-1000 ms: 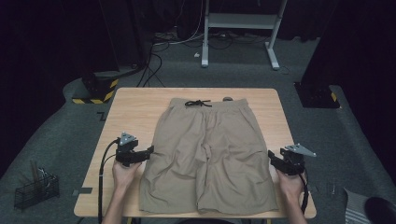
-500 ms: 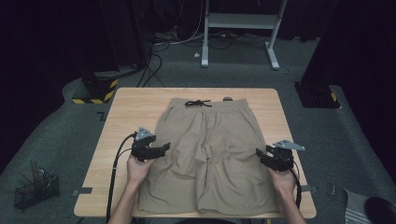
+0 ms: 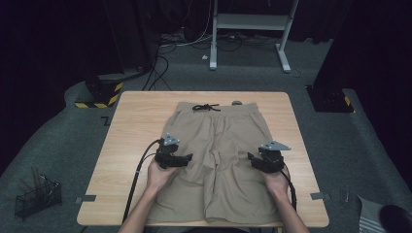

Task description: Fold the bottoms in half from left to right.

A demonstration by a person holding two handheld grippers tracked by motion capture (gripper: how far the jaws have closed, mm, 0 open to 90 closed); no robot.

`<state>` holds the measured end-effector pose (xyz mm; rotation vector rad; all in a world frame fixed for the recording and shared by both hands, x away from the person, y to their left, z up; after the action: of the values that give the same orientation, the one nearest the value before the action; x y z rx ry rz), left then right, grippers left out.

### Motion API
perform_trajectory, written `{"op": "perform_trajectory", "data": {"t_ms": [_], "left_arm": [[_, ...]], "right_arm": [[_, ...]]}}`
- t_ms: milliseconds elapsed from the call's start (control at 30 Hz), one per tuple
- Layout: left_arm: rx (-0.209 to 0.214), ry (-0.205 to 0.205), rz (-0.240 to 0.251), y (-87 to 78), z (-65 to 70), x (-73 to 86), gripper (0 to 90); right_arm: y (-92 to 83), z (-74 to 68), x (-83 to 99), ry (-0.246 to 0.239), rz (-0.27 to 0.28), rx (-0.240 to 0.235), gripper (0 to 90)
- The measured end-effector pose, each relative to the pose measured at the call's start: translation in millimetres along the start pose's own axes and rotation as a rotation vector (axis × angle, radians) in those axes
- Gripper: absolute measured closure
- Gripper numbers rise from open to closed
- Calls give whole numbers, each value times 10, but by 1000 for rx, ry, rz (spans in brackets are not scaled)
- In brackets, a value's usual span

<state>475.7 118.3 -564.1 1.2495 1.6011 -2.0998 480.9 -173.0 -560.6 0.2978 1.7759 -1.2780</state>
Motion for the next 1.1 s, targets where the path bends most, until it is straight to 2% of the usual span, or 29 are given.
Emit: {"op": "perform_trajectory", "data": {"t_ms": [67,133,167,200,233,333,400,500,600,1000,1067,1100], "left_arm": [[-9,0,-16,23,-1,23,231],[-61,41,-41,56,-33,86,220],[-61,41,-41,56,-33,86,224],[-91,62,-58,74,-46,139,230],[-99,65,-70,84,-53,169,227],[-87,60,-61,85,-54,200,221],[-75,61,-39,75,-64,221,219],[-66,73,-20,68,-72,233,219],[-55,76,26,24,-99,290,223],[-47,86,31,-63,-137,367,245],[-37,97,33,-64,-136,366,253],[-19,111,33,-71,-145,371,256]], "right_arm": [[82,-30,46,11,-20,-13,453],[129,-41,76,16,-23,-15,447],[146,-42,92,15,-27,-14,443],[161,-38,111,15,-34,-11,435],[176,-33,138,25,-47,-7,422],[175,-25,149,23,-50,10,398],[180,-47,159,-20,-60,41,371],[173,-40,170,-5,-65,37,353],[163,-34,180,-8,-66,32,352],[38,-37,281,-24,-64,18,354],[23,-41,294,-25,-64,19,355],[23,-41,294,-23,-63,20,355]]}}
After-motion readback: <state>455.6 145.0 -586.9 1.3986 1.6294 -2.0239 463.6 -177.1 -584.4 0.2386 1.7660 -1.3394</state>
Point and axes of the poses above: each handheld gripper's, and its own axes: y roughly forward along the jaws, x roughly out of its underside, z roughly to its right, the point moved 9 cm from there along y, roughly forward along the jaws, and after that the axes turned 4 degrees about -x, right-handed, at the moved point
